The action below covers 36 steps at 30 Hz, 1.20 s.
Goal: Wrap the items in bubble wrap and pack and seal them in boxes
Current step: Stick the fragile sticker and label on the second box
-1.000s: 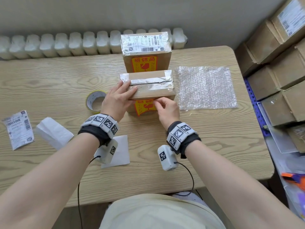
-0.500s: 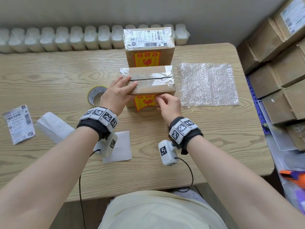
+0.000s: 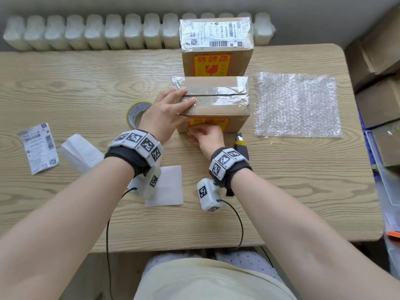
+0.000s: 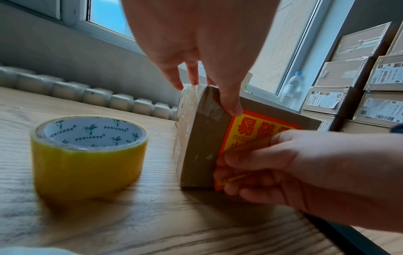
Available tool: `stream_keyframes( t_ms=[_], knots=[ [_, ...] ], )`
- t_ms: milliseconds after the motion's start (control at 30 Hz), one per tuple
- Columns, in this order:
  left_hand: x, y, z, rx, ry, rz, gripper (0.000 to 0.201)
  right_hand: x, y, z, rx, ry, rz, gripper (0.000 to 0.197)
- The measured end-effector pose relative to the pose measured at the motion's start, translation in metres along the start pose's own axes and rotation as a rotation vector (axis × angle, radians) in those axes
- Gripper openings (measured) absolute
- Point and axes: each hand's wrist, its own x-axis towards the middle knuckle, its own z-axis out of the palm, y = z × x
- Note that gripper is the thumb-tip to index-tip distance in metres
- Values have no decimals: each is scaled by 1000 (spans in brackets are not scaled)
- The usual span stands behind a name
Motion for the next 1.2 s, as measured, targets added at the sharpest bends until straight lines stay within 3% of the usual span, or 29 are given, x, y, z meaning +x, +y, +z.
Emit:
stream_keyframes(
  t_ms=[200, 367, 533, 833, 1033, 1200],
  knots=[
    [-1, -5, 2, 69, 5, 55, 44, 9, 11, 11, 72, 32, 166, 26],
    [0, -10, 0, 106, 37, 68, 39, 10, 7, 9, 370, 88, 367, 11],
    [3, -12, 0, 30, 41, -3, 43, 12, 7, -9, 511, 155, 408, 7],
    [4, -6, -3, -44, -17, -77, 43, 0, -4, -39, 435, 204, 263, 10],
    [5, -2, -7, -41, -47, -110, 44, -15, -29, -50, 382, 234, 124, 27],
    [9, -1, -10, -15, -71, -103, 44, -28, -43, -60, 355, 285, -4, 17]
  ],
)
